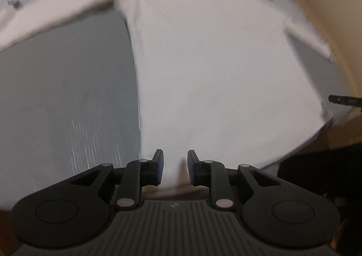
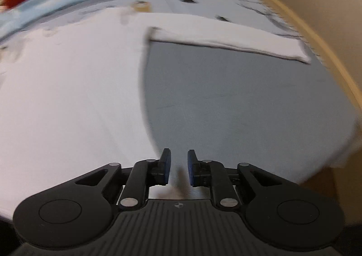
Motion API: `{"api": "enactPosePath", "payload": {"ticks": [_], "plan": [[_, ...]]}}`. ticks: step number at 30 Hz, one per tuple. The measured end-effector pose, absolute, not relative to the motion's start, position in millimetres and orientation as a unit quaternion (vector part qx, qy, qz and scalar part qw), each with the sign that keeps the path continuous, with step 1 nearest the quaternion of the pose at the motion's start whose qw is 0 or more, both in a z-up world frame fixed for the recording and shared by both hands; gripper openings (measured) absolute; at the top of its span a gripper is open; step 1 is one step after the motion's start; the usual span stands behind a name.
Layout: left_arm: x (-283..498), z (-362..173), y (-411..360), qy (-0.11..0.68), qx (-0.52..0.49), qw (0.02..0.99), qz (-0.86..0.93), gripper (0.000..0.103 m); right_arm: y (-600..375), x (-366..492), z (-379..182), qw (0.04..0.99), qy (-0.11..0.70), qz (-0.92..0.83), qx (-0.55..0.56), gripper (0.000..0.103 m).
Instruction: Fold small clothes
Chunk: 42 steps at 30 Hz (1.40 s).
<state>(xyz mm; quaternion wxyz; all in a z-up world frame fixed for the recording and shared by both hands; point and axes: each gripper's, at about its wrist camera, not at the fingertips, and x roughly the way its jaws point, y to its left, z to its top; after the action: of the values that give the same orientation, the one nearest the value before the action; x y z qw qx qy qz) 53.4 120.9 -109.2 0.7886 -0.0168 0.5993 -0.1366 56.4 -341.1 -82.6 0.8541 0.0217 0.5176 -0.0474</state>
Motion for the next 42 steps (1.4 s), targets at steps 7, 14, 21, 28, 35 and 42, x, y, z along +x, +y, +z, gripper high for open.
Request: {"api": "enactPosePath", "payload": {"ticks": [7, 14, 21, 28, 35, 42], "plan": [[49.0, -109.1, 122.3, 0.596, -0.028, 0.790, -0.138, 0.024, -329.0, 59.9, -118.4, 0.819, 0.571, -0.043, -0.025, 0.024], [45.3, -71.3, 136.8, 0.519, -0.041, 0.848, -0.103, 0.037, -317.9, 51.7, -43.2, 0.895, 0.446, -0.026, 0.001, 0.029], [44.2, -16.7, 139.6, 0.428, -0.032, 0.902, -0.036, 0.042, -331.5, 64.2, 65.0, 0.956, 0.293, 0.009, 0.012, 0.049], [82.4, 20.8, 166.8, 0.398, -0.038, 0.917, 0.004, 0.042, -350.2, 108.1, 45.9, 0.965, 0.258, -0.049, 0.023, 0.051], [144.8, 46.8, 234.3, 0.367, -0.038, 0.929, 0.036, 0.028, -330.7, 130.0, 39.8, 0.964, 0.260, -0.039, 0.031, 0.047], [188.2, -20.9, 349.1, 0.363, -0.102, 0.920, 0.109, 0.009, -307.0, 135.7, 45.2, 0.964, 0.264, -0.027, 0.005, 0.000]]}}
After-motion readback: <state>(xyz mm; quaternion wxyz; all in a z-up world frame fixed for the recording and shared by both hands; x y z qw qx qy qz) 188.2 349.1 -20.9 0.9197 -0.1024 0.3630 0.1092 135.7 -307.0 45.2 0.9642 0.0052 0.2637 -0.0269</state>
